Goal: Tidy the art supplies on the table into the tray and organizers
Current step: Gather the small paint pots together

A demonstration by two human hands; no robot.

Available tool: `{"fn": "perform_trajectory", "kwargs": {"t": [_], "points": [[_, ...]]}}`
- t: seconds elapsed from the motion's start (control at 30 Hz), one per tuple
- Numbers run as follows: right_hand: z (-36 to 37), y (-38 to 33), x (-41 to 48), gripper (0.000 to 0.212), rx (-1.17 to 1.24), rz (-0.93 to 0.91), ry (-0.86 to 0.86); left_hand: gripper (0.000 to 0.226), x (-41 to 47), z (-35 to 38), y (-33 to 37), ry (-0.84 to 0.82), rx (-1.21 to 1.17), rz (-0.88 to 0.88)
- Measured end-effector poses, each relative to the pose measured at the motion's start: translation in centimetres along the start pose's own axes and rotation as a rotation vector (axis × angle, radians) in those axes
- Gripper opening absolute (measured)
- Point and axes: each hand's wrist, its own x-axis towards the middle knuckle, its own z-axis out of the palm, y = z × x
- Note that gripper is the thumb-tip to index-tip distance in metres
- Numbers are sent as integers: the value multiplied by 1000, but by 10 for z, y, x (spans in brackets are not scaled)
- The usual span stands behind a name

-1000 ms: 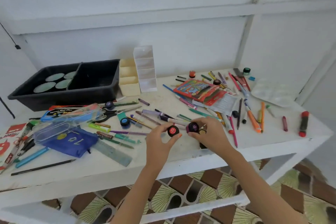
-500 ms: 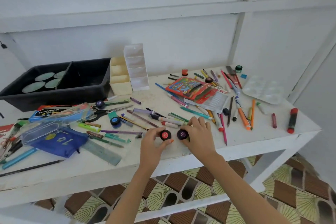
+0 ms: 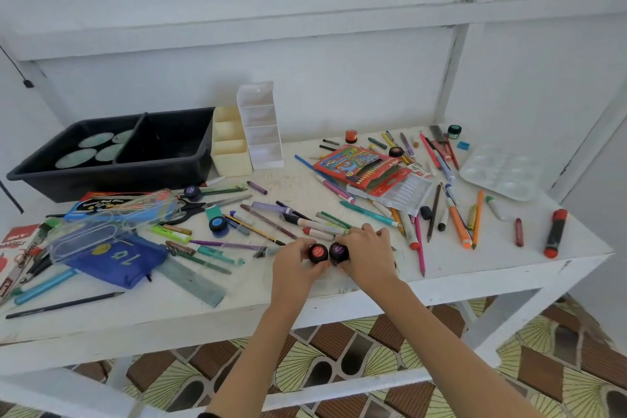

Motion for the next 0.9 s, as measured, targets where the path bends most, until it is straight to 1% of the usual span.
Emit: {"fn": "perform_trajectory", "kwargs": {"t": [0.23,0.37,0.53,0.57,0.63,0.7,0.73,0.77,0.83,0.9], "points": [[-2,4,-1,17,63,-27,3,26,0,5,2,32,122,30],[-4,6,0,17,83,-27,21,32,-3,5,4,66,-48,-86],[-3,6,-1,15,87,-40,23,37,2,-1,8,-28,-30,-100],[-4,7,-1,18,83,-60,13,39,3,-1,9,-39,-4,-97],[-8,13,-1,32,146,-100,-50,42,3,-3,8,-79,32,-102],[-16,23,-5,42,359,-60,-115,45,1,-9,7,-129,39,-132],[-19,29,-8,40,463,-27,-88,43,0,-12,7,-127,52,-140],[-21,35,-12,35,527,7,-14,40,-2,-16,7,-93,79,-122],[-20,42,-18,33,574,65,163,34,-7,-20,9,4,128,-35],[-16,38,-23,32,542,-4,251,33,-15,-18,16,23,147,5]]}}
